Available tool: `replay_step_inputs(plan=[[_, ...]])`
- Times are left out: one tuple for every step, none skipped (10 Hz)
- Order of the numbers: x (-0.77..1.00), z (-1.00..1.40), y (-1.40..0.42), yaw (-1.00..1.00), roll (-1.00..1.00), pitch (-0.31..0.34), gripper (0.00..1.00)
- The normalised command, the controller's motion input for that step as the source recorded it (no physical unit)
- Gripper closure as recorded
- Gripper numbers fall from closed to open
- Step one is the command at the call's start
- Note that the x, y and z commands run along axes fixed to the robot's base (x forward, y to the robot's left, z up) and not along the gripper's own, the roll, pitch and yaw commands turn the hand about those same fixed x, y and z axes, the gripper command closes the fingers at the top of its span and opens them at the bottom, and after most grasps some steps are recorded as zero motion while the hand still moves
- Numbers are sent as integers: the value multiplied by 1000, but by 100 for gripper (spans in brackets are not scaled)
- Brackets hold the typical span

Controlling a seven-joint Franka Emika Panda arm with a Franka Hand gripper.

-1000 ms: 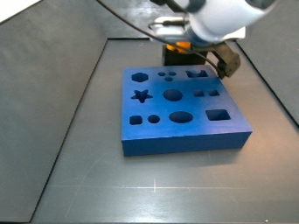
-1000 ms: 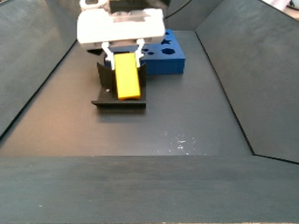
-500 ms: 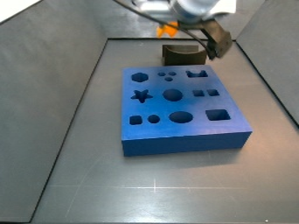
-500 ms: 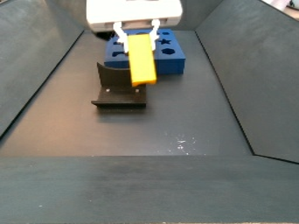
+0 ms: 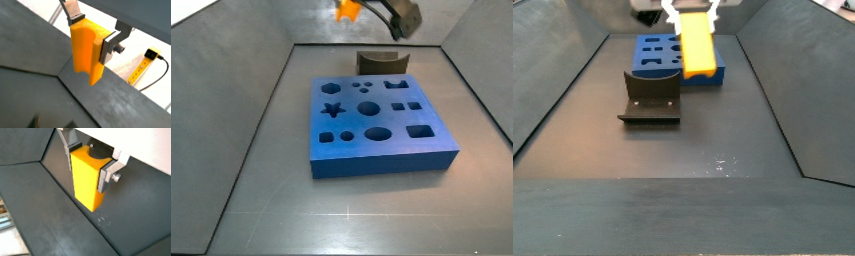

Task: Pick up the arch object. Move up. Place the arch object on the fixture. Regrasp the arch object. Rotate the arch object. Move to above the board. Insert the arch object.
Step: Rotate the arch object.

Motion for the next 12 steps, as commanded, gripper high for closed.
replay_step_inputs(plan=[[-1000, 715, 35, -52, -101, -10, 100], [-1000, 683, 31, -54, -101, 2, 100], [-1000, 634, 24, -49, -100, 21, 100], [-1000, 592, 19, -41, -92, 30, 100], [-942, 486, 8, -30, -77, 41, 100], [-852, 400, 2, -22, -70, 49, 100], [-669, 232, -8, -8, -54, 58, 100], [-528, 108, -11, 4, -42, 61, 100], [-367, 50, -12, 15, -33, 55, 100], [-201, 44, -15, 32, -37, 43, 100], [0, 0, 0, -1000, -929, -110, 100], [11, -18, 20, -1000, -930, -103, 100]])
